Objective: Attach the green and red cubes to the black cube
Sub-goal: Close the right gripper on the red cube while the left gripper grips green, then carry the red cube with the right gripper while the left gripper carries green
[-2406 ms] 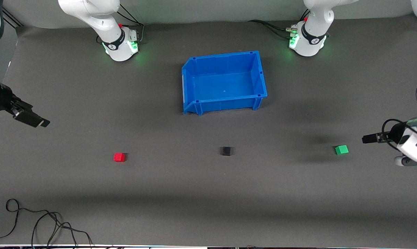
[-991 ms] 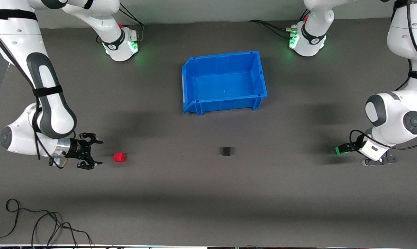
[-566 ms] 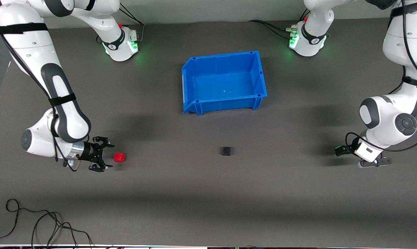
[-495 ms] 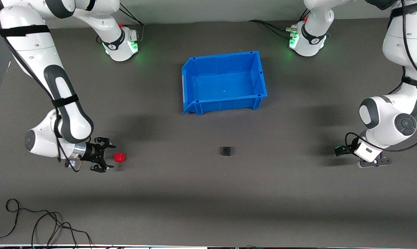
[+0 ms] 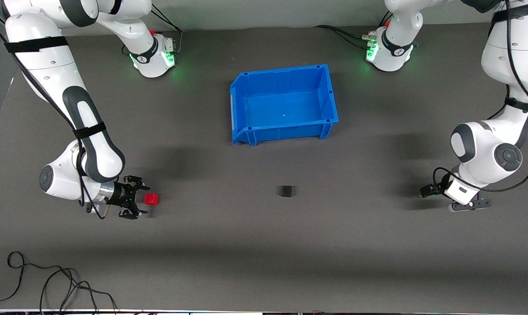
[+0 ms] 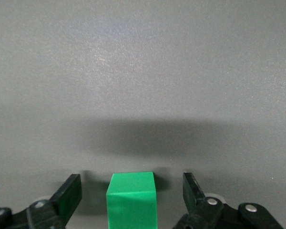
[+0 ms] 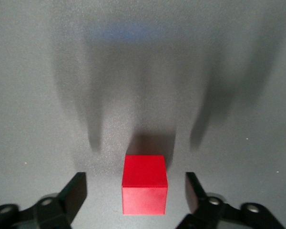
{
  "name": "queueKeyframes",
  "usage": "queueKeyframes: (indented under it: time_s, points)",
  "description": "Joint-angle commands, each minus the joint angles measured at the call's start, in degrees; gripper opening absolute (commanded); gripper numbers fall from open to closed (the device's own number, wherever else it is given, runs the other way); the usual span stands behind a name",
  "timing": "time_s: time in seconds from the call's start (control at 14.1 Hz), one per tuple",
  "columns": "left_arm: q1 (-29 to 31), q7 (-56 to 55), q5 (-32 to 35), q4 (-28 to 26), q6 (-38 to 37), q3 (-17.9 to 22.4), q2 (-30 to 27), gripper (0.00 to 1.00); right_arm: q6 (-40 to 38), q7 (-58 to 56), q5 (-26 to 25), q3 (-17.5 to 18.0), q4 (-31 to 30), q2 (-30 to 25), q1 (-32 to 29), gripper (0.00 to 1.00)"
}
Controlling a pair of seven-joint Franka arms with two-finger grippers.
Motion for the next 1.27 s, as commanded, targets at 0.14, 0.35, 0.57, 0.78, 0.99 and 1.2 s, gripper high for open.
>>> queueKeyframes:
  time_s: [0.14, 0.35, 0.57, 0.78, 0.99, 1.2]
  points:
    - [-0.36, -1.02, 0.19, -1.54, 2.12, 0.34, -0.12, 0.84, 0.41, 1.01, 1.46, 0.03, 0.28, 0.06, 0.66, 0.54]
    - [-0.28, -0.85, 0.19, -1.62, 2.21, 0.42, -0.12, 0.47, 0.41, 1.01, 1.46, 0.03, 0.36, 0.06, 0.58, 0.49]
    - [-0.36, -0.93, 0.19, -1.62, 2.21, 0.34, -0.21, 0.11, 0.23, 0.93, 1.46, 0.03, 0.36, -0.11, 1.28, 0.35]
    - [-0.19, -1.28, 0.11, -1.62, 2.12, 0.34, -0.65, 0.0, 0.15, 0.75, 1.46, 0.03, 0.36, -0.11, 1.63, 0.31]
    - [-0.71, -12.91, -0.25, -1.45, 1.07, -0.19, -1.44, 0.0, -0.64, 0.92, 1.46, 0.11, 0.45, -1.16, 1.89, 0.31]
    - [-5.45, -29.88, -0.25, -0.92, 0.72, -0.28, -1.97, 0.0, -5.99, 2.06, 1.46, 0.03, 2.82, -1.78, 2.42, 0.31]
